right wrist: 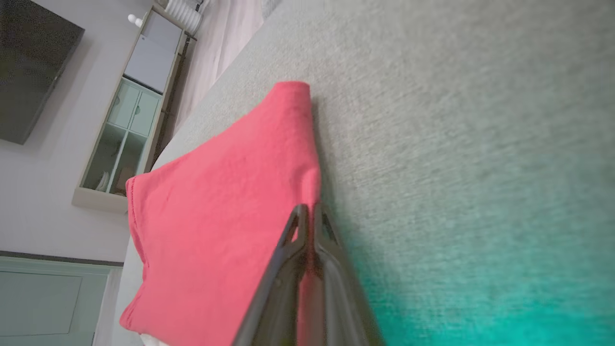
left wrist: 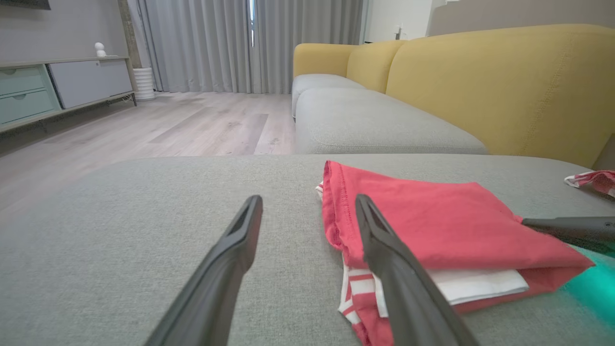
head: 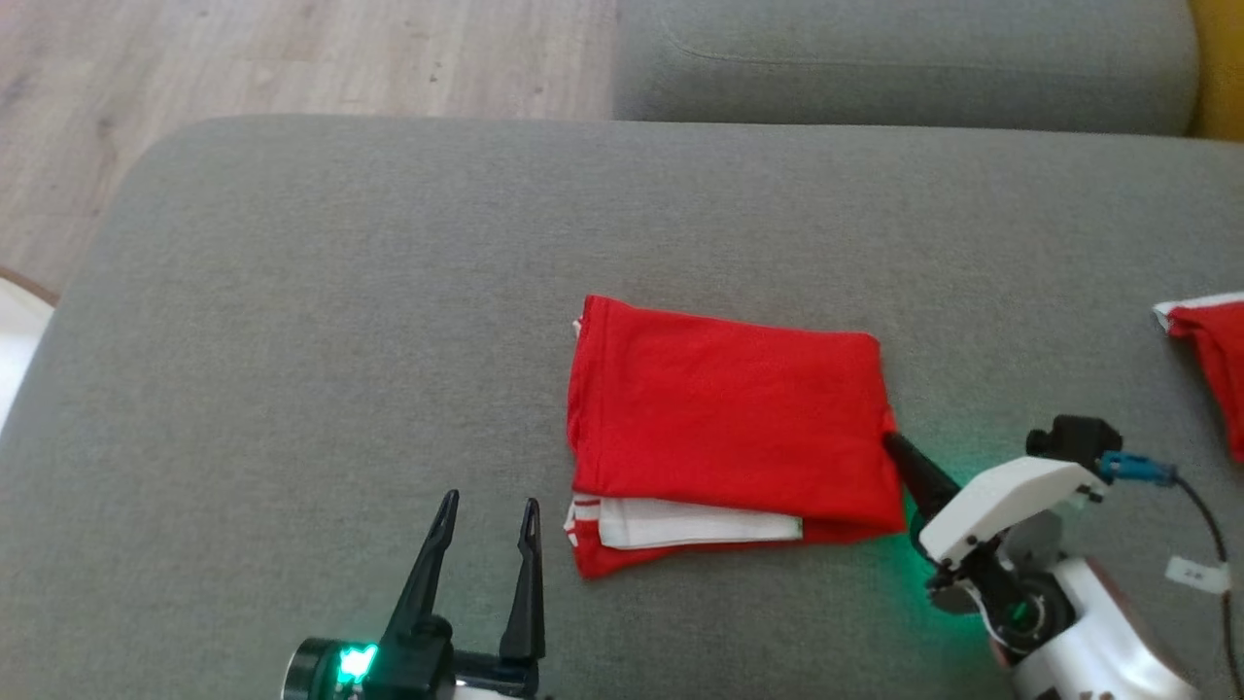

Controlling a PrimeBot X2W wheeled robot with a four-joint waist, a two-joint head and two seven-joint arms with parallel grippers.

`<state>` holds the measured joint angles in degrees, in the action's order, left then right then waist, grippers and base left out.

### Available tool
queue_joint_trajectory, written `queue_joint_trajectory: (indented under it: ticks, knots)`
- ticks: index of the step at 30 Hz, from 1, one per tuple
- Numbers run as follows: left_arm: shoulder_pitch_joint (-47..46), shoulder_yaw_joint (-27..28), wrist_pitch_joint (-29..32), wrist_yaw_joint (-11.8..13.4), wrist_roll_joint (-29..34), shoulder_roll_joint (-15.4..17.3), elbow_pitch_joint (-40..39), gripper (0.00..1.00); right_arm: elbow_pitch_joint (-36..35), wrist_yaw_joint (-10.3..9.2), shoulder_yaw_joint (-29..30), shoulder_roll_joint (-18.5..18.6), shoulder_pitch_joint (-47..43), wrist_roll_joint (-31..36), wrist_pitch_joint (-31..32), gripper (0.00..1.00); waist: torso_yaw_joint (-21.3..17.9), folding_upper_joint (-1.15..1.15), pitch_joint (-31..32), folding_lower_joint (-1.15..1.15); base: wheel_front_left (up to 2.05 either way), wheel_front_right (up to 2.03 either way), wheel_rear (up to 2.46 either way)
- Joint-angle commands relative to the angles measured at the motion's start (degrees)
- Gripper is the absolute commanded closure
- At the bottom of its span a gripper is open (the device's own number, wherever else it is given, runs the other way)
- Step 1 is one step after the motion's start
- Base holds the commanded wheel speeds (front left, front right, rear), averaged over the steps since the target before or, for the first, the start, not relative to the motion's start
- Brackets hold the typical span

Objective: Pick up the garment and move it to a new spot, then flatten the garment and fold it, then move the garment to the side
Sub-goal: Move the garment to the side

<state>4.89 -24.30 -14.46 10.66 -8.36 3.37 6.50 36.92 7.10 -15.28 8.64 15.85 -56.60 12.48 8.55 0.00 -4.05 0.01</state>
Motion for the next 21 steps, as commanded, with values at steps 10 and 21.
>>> queue_joint_trajectory:
  ticks: [10,21]
  knots:
    - [-4.0,2.1,-0.5,0.5,0.8,-0.5,-2.5,0.0,-9.4,0.39,-4.2,16.3,5.9,3.1,-4.6,1.0,-8.0,0.0,-4.5,-0.01,0.0,0.0,0.0]
    - [-8.3,3.8,-0.5,-0.9,3.9,-0.5,-2.3,0.0,-12.3,0.39,-1.5,31.5,15.1,6.4,-4.3,1.0,-15.0,0.0,-10.6,-0.01,0.0,0.0,0.0]
